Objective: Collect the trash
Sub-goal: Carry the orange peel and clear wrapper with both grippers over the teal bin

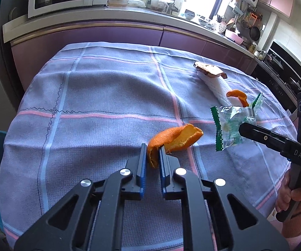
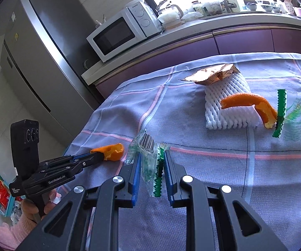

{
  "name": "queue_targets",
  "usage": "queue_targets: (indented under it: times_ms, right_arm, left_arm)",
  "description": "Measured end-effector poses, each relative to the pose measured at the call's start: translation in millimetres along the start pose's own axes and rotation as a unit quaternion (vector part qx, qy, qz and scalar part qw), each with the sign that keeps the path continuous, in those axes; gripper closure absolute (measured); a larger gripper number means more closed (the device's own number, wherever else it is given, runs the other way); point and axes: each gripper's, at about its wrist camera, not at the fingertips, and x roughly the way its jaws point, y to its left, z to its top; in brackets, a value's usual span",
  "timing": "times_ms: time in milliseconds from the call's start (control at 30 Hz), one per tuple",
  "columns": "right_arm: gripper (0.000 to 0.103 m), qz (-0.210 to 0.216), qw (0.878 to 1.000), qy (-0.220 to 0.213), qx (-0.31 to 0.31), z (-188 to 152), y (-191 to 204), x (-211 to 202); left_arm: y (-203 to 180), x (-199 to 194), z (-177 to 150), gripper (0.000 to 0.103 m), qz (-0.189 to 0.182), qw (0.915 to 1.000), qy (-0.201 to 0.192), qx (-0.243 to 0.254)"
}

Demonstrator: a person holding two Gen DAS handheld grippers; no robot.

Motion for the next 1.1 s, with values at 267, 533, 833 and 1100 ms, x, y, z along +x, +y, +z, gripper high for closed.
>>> queue_targets:
  times_ms: [267,533,833,1100]
  right_arm:
    - [0.083,0.015,1.000,0.000,-0.010,2,9,-1]
    - [0.083,0.037,0.999,0.001,-0.028,6,28,2]
    - [0.083,0.063,0.997,0.011,-0.050,9,53,12]
    - [0.083,0.086,0.993,0.025,-0.072,10,79,26]
  left_arm:
    - [0,-19,-5,0.093,0.001,0.9998,-0.020,-0.005]
    - [13,-47,-10,0.094,0.022,0.9987,-0.043,-0.013]
    - [37,-79,-20,0.094,0.046,0.9962,-0.064,-0.035]
    - [52,-101,-27,0.094,0.071,0.9933,-0.080,-0.044]
